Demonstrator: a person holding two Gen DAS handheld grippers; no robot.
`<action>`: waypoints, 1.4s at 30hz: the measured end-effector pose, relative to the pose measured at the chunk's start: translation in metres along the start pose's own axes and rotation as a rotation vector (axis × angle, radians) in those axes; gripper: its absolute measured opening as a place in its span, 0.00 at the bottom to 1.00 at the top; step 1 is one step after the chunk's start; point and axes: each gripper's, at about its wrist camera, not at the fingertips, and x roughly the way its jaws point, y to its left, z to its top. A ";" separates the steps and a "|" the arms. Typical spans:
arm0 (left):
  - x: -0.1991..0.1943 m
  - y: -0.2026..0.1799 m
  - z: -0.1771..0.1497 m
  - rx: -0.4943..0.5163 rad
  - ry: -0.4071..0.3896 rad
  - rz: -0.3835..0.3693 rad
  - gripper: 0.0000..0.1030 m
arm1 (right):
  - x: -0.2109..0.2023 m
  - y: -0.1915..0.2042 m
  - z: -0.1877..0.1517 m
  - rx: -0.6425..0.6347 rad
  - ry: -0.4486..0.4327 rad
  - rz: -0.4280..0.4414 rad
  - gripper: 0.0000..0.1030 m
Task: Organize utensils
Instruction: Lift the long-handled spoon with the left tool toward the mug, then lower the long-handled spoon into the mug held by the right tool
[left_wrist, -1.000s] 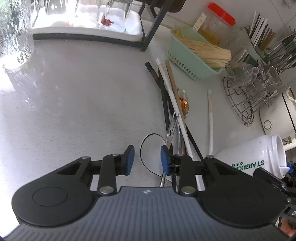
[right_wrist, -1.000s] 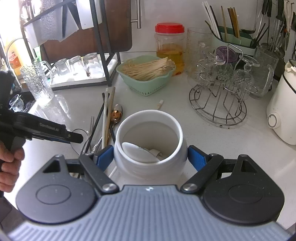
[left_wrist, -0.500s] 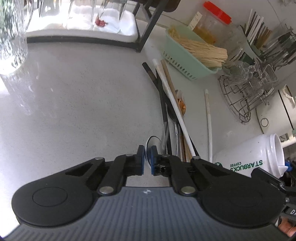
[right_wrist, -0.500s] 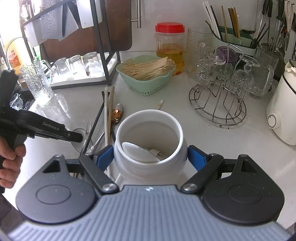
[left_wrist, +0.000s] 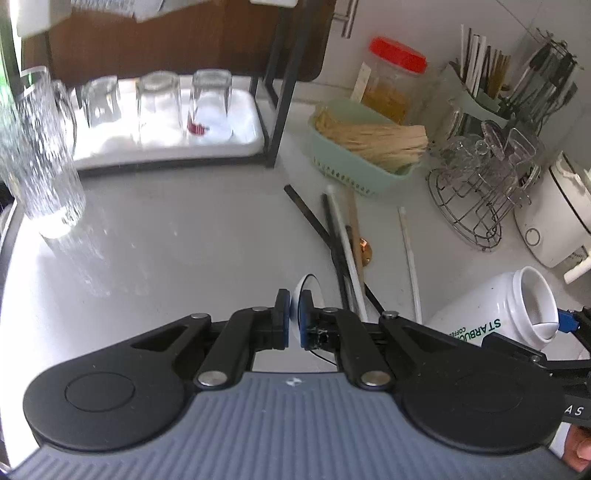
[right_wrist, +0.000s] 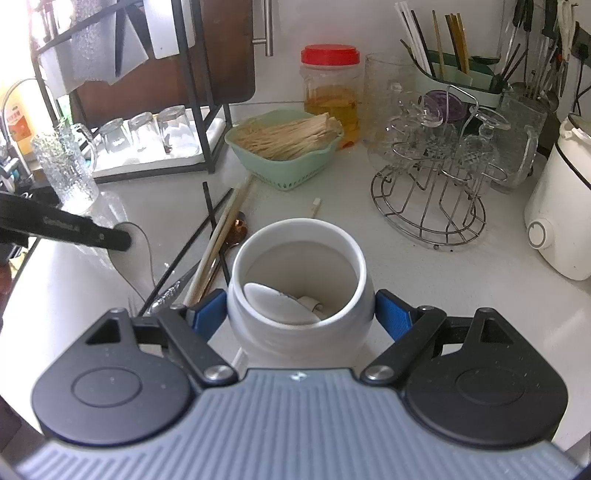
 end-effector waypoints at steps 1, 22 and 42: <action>-0.002 0.000 0.001 0.007 -0.004 0.004 0.06 | 0.000 0.000 0.000 0.002 -0.002 -0.001 0.86; -0.043 -0.007 0.014 0.101 -0.098 0.119 0.06 | -0.001 0.012 -0.003 -0.022 -0.014 0.011 0.86; -0.082 -0.062 0.065 0.252 -0.218 0.038 0.06 | 0.007 0.027 0.001 -0.058 -0.029 0.054 0.86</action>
